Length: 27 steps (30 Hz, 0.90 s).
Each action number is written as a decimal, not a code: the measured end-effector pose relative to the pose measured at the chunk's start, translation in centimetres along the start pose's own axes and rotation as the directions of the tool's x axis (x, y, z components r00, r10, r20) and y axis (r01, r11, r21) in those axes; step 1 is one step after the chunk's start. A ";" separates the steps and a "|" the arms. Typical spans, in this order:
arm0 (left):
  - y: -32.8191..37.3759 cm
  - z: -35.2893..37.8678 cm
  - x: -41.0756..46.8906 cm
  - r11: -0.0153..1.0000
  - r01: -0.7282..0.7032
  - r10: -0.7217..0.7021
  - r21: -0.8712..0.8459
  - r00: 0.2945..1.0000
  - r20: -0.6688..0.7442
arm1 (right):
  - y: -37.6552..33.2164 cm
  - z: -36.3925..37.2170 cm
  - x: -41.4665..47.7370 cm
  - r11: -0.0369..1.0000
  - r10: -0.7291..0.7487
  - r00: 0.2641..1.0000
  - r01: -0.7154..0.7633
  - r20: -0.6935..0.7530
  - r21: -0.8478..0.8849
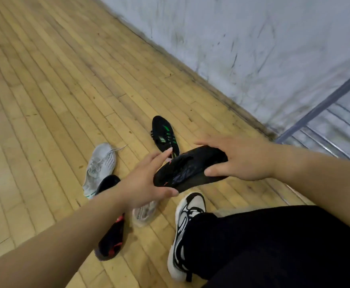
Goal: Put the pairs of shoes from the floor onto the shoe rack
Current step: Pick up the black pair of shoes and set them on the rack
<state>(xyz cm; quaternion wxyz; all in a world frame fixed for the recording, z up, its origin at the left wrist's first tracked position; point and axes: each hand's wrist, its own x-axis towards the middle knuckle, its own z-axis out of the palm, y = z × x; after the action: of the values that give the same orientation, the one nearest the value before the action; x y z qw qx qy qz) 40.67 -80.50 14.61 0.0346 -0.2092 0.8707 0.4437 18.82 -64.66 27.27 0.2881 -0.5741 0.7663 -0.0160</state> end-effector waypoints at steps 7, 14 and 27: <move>22.1 0.3 9.4 0.845 -0.517 0.495 0.136 0.853 0.166 | 6.1 -6.1 -18.8 0.896 0.344 0.795 -0.119 -0.499 0.428; 44.9 13.6 8.9 0.476 -0.873 0.674 0.108 0.441 0.592 | 10.1 1.5 -43.2 0.682 0.687 0.395 -0.057 -0.611 0.729; 54.6 46.7 -2.5 0.370 -0.924 0.263 -0.100 0.001 0.965 | 9.9 30.3 -63.3 0.267 0.963 -0.119 0.259 -0.244 0.928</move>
<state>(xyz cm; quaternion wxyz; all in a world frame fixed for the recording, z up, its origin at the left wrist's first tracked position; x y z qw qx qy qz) 15.46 -14.58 28.42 0.3419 0.5199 0.7706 0.1380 35.24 4.26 25.26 -0.0831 0.1689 0.7521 -0.6316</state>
